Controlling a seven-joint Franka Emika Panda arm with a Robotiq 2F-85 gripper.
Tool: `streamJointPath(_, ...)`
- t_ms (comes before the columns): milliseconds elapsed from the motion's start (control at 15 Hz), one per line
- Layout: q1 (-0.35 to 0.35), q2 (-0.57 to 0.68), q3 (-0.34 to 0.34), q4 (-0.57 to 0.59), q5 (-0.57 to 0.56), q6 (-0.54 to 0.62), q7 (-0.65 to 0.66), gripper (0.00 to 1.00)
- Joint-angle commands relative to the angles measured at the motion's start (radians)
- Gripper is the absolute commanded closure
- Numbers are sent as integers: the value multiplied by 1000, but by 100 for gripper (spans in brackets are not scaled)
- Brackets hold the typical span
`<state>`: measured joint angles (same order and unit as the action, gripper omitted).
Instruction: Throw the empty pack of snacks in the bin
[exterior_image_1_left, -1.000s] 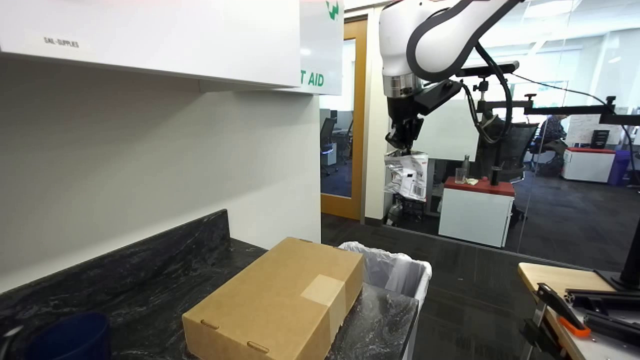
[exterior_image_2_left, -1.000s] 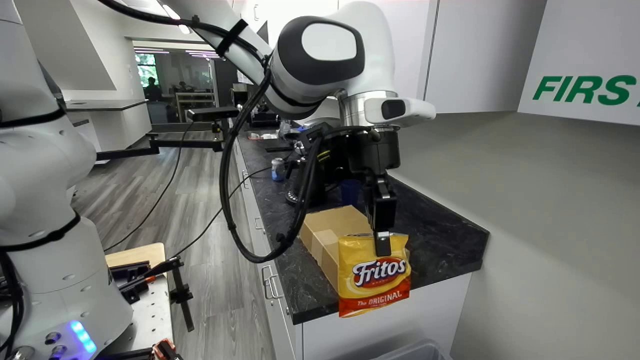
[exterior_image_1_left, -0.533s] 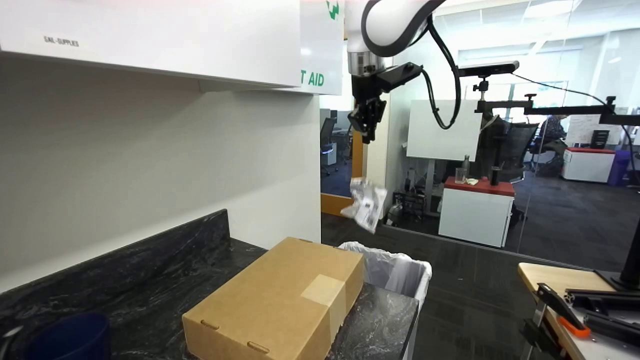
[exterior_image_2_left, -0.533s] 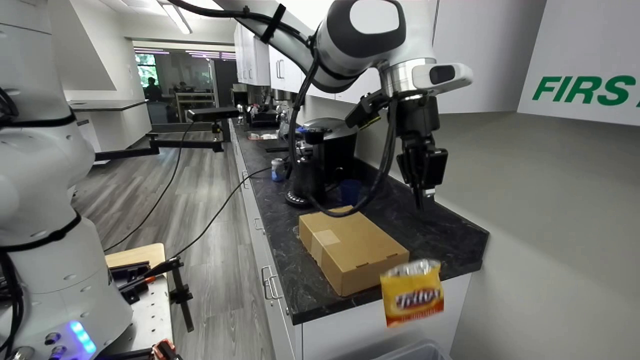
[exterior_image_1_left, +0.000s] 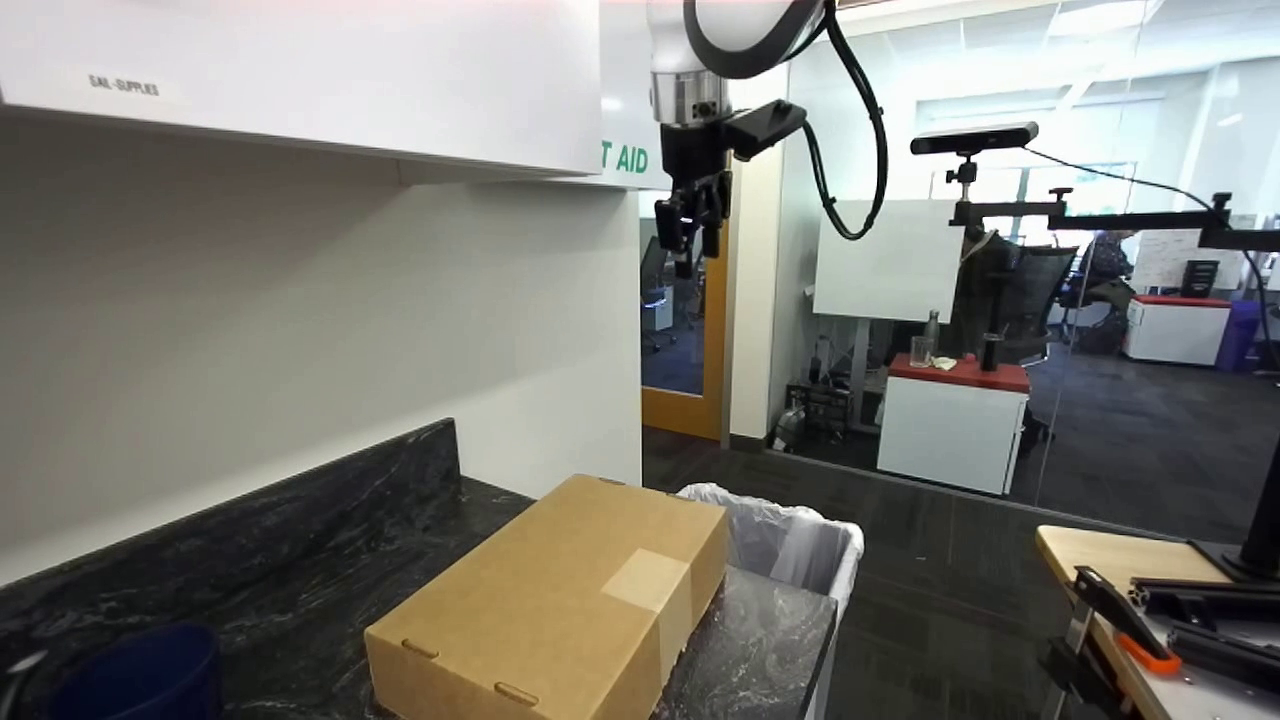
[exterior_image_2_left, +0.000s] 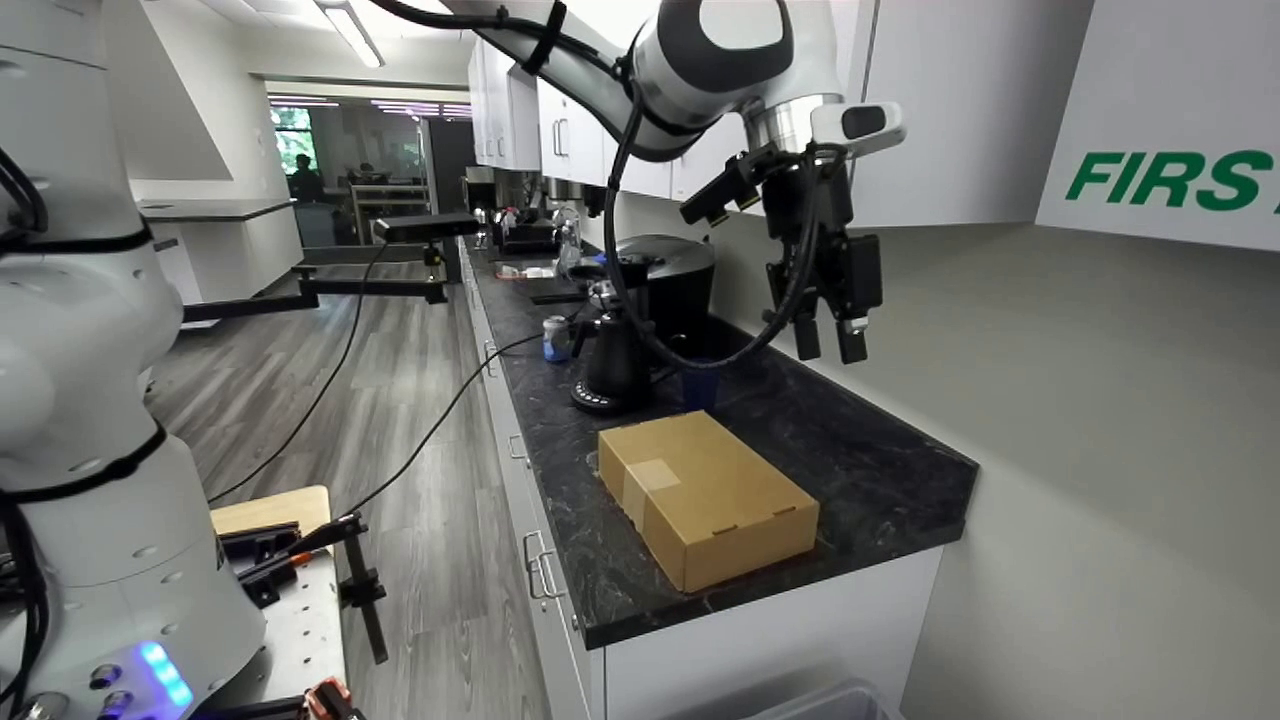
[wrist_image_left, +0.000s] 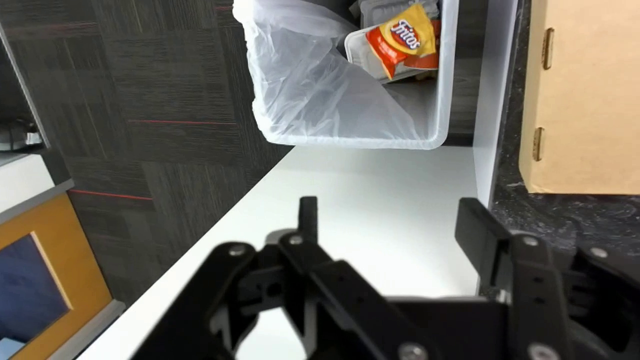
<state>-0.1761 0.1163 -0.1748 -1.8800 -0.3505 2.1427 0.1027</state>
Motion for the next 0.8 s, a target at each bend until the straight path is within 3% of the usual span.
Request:
streamJointPath(0, 29, -9, 18, -34, 11, -11, -4, 1)
streamJointPath(200, 49, 1, 15, -44, -64, 18, 85, 0)
streamJointPath(333, 51, -9, -8, -53, -198, 82, 206, 0)
streamJointPath(533, 49, -23, -34, -51, -340, 43, 383, 0)
streamJointPath(733, 45, -53, -33, -80, -340, -41, 374, 0)
